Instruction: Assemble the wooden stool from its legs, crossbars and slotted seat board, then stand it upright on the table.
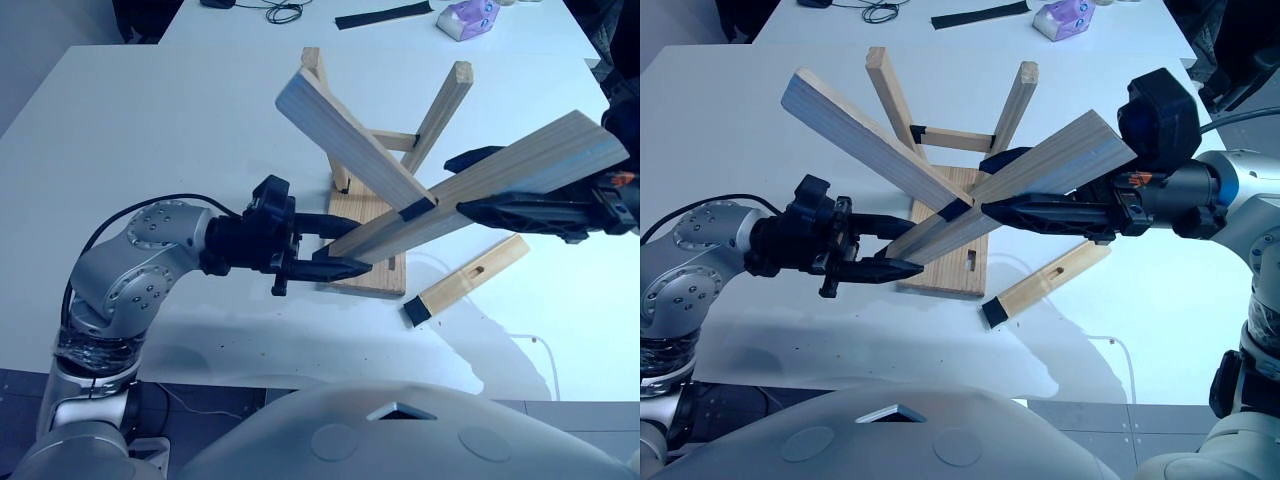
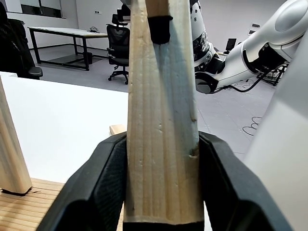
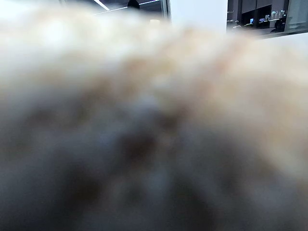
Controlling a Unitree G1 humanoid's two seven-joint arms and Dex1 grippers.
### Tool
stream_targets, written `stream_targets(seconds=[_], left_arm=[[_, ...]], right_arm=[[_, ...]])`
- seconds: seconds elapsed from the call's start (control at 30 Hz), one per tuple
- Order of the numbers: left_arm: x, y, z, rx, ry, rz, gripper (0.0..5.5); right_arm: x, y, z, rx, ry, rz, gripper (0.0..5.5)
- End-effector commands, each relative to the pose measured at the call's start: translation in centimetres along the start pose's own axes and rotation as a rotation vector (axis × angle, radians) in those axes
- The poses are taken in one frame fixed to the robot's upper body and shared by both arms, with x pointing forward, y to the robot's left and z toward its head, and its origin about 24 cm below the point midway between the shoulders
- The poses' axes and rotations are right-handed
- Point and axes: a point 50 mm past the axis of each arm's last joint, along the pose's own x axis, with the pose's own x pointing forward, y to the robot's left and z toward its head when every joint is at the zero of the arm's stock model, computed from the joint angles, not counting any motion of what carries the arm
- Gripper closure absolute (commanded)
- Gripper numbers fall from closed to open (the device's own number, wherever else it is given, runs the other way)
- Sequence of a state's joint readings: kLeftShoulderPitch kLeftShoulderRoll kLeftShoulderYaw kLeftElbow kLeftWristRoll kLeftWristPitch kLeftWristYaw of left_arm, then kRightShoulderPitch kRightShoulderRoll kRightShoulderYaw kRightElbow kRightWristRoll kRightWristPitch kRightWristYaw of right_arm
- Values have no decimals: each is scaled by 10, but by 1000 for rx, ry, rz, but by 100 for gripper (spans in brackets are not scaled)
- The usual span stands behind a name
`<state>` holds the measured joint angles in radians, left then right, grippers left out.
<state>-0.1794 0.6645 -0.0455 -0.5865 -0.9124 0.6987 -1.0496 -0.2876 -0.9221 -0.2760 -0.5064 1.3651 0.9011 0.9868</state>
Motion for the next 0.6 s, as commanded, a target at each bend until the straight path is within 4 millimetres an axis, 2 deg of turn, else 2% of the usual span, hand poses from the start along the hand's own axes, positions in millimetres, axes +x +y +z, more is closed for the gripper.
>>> stream_targets(seconds=[0.03, 0.1, 0.13, 0.33, 0.47, 0.6], left_arm=[[1, 12, 7, 50, -25, 100, 345], [1, 16, 6, 24, -14, 124, 345], [0, 18, 4, -7, 1, 132, 306], [-10, 21, -21, 1, 158, 166, 209], [-15, 21, -33, 4, 191, 159, 203], [-20, 17, -46, 31, 256, 152, 203]], right_arm=[[4, 4, -9, 11, 64, 25, 344], [4, 4, -10, 3, 70, 18, 344], [4, 3, -10, -4, 72, 12, 344], [2, 0, -3, -29, 48, -10, 346], [0, -3, -3, -56, 84, -30, 346], [-7, -9, -8, -109, 196, -74, 346]])
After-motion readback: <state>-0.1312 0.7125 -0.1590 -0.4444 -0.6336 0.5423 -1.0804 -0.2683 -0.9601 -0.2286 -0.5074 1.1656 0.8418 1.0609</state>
